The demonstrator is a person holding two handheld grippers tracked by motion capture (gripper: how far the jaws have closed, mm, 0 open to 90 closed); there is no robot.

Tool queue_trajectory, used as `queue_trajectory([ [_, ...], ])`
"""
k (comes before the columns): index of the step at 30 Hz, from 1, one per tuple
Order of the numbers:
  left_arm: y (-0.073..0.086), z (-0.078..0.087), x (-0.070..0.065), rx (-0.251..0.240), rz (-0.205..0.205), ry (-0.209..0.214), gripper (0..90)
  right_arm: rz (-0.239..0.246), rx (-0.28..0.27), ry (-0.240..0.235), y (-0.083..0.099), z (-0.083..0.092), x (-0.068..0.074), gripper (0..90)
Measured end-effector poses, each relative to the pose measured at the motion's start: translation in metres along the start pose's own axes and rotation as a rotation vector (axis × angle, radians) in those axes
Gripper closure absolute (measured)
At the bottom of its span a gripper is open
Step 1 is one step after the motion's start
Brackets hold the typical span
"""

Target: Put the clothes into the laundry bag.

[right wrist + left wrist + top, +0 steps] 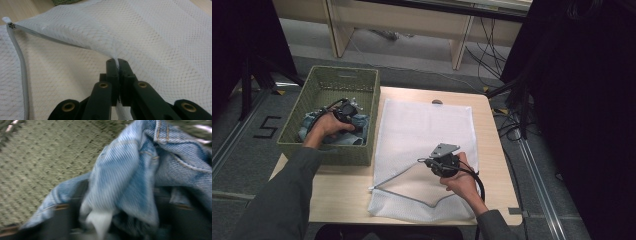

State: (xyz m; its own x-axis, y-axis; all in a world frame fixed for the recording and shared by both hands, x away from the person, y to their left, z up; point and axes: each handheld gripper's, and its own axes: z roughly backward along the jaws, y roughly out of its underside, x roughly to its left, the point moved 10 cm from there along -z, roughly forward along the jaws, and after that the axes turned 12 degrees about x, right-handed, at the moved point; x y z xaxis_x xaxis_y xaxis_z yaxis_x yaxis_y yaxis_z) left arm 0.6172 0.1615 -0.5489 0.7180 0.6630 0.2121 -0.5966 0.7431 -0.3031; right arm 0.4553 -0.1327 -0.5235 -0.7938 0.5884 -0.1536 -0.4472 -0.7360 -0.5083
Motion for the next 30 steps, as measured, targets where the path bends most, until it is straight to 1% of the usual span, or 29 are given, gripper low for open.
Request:
queue_trajectory([
  [1, 0.000, 0.000, 0.002, 0.006, 0.005, -0.013, 59.5, -0.006, -0.023, 0.011, -0.002, -0.002, 0.000, 89.1],
  [2, 0.000, 0.000, 0.002, 0.006, 0.005, -0.013, 63.6, -0.004, -0.022, 0.006, -0.002, -0.001, 0.000, 89.1],
  [3, 0.001, 0.000, 0.004, 0.032, -0.012, -0.033, 67.0, -0.009, -0.014, 0.002, -0.001, -0.001, 0.000, 89.1],
  [6, 0.000, 0.003, 0.004, 0.029, -0.008, -0.040, 70.3, -0.016, -0.018, 0.005, -0.001, -0.001, 0.000, 89.2],
  [7, -0.007, 0.007, 0.003, -0.046, 0.049, -0.025, 71.3, -0.007, -0.025, 0.009, -0.001, -0.001, -0.001, 89.2],
  [8, -0.007, 0.007, 0.003, -0.046, 0.049, -0.025, 71.6, -0.007, -0.025, 0.009, -0.001, -0.001, -0.001, 89.2],
  [9, -0.010, 0.017, 0.004, -0.087, 0.062, -0.024, 72.2, -0.012, -0.022, 0.005, -0.002, 0.000, -0.002, 89.3],
  [10, -0.011, 0.023, 0.005, -0.114, 0.074, -0.021, 72.6, -0.011, -0.015, 0.002, -0.001, 0.001, -0.002, 89.3],
  [11, -0.012, 0.030, 0.008, -0.136, 0.092, -0.015, 73.4, -0.013, -0.018, 0.006, -0.002, 0.001, -0.002, 89.4],
  [12, -0.012, 0.030, 0.008, -0.136, 0.092, -0.015, 75.1, -0.013, -0.018, 0.006, -0.002, 0.001, -0.002, 89.4],
  [13, -0.013, 0.041, 0.011, -0.159, 0.113, -0.013, 75.1, -0.016, -0.023, 0.007, -0.002, 0.001, -0.002, 89.5],
  [14, -0.013, 0.049, 0.014, -0.164, 0.122, -0.013, 75.7, -0.015, -0.021, 0.005, -0.002, 0.001, -0.002, 89.5],
  [15, -0.014, 0.066, 0.018, -0.210, 0.141, -0.015, 76.2, -0.020, -0.025, 0.008, -0.003, 0.002, -0.003, 89.5],
  [16, -0.014, 0.075, 0.021, -0.231, 0.153, -0.017, 76.3, -0.021, -0.025, 0.007, -0.003, 0.002, -0.003, 89.5],
  [17, -0.014, 0.085, 0.024, -0.252, 0.163, -0.020, 76.5, -0.033, -0.030, 0.008, -0.003, 0.002, -0.002, 89.5],
  [18, -0.014, 0.085, 0.024, -0.252, 0.163, -0.020, 76.5, -0.033, -0.030, 0.008, -0.003, 0.002, -0.002, 89.5],
  [19, -0.012, 0.106, 0.031, -0.298, 0.194, -0.013, 76.6, -0.032, -0.026, 0.005, -0.003, 0.002, -0.002, 89.5],
  [20, -0.012, 0.112, 0.032, -0.323, 0.211, -0.012, 76.6, -0.022, -0.015, 0.002, -0.002, 0.003, -0.003, 89.5],
  [21, -0.012, 0.112, 0.032, -0.323, 0.211, -0.012, 76.6, -0.022, -0.015, 0.002, -0.002, 0.003, -0.003, 89.5],
  [22, -0.012, 0.124, 0.034, -0.353, 0.208, -0.007, 76.6, -0.030, -0.015, -0.003, -0.002, 0.003, -0.002, 89.5],
  [23, -0.011, 0.141, 0.037, -0.406, 0.245, 0.010, 76.6, -0.034, -0.026, 0.008, -0.003, 0.002, -0.003, 89.5],
  [24, -0.011, 0.141, 0.037, -0.406, 0.245, 0.010, 76.6, -0.026, -0.027, 0.012, -0.003, 0.002, -0.004, 89.5],
  [25, -0.012, 0.158, 0.039, -0.447, 0.249, 0.013, 76.6, -0.026, -0.025, 0.011, -0.003, 0.001, -0.004, 89.5],
  [26, -0.012, 0.158, 0.039, -0.447, 0.249, 0.013, 76.6, -0.026, -0.025, 0.011, -0.003, 0.001, -0.004, 89.5],
  [27, -0.011, 0.170, 0.040, -0.464, 0.251, 0.008, 76.6, -0.026, -0.019, 0.005, -0.002, 0.002, -0.004, 89.5],
  [28, -0.013, 0.186, 0.038, -0.494, 0.258, 0.002, 76.6, -0.026, -0.032, 0.015, -0.004, 0.002, -0.005, 89.5],
  [29, -0.014, 0.195, 0.037, -0.512, 0.252, 0.007, 76.6, -0.027, -0.034, 0.009, -0.004, 0.002, -0.005, 89.5],
  [30, -0.014, 0.195, 0.037, -0.512, 0.252, 0.007, 76.6, -0.030, -0.029, 0.011, -0.003, 0.002, -0.005, 89.5],
])
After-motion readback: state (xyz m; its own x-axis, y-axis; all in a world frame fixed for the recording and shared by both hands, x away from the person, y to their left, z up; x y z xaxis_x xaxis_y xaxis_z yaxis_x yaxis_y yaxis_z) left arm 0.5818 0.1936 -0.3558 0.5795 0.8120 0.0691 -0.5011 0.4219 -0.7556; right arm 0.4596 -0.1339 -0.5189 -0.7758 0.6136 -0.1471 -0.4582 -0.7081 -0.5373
